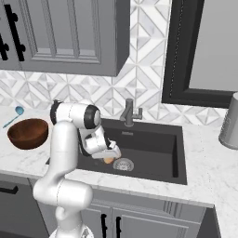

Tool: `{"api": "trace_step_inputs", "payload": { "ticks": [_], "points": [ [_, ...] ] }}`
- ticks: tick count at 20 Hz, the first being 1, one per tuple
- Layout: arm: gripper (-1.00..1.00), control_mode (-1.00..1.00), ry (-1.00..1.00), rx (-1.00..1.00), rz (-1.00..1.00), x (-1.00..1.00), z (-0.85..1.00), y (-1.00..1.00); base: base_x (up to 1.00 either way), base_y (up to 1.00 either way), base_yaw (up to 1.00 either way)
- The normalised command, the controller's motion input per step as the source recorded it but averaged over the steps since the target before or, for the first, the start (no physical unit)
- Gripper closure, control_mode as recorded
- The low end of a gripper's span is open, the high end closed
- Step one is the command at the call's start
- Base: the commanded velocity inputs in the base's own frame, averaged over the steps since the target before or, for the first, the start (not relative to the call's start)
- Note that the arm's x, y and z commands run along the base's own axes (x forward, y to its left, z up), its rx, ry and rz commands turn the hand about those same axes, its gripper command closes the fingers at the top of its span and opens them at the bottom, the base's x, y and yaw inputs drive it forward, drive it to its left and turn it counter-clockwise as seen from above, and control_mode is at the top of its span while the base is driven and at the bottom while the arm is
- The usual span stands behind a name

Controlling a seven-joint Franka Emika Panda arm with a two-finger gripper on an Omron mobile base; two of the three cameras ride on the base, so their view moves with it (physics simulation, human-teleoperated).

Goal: Pick the squash from the sink and place it in the bowl. Then pick the bowl and place it in the microwave. Then close the microwave door and press the start button.

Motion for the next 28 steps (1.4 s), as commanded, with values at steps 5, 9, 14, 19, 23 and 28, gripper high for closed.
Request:
{"api": "trace_step_inputs", "payload": {
  "ticks": [5,9,14,19,23,28],
  "points": [
    [1.0,-1.0,0.0,0.0,-0.02,0.0,0.01,0.03,0.0,0.0,0.0],
    [1.0,-1.0,0.0,0.0,0.0,-0.04,0.31,0.18,0.0,0.0,0.0],
    [1.0,-1.0,0.0,0.0,0.02,-0.27,0.86,0.58,0.0,0.0,0.0],
    [1.0,-1.0,0.0,0.0,0.04,-0.4,1.0,0.87,0.0,0.0,0.0],
    [1.0,-1.0,0.0,0.0,0.04,-0.44,1.0,0.77,0.0,0.0,0.0],
    [1.0,-1.0,0.0,0.0,0.04,-0.53,1.0,0.6,0.0,0.0,0.0]
  ]
}}
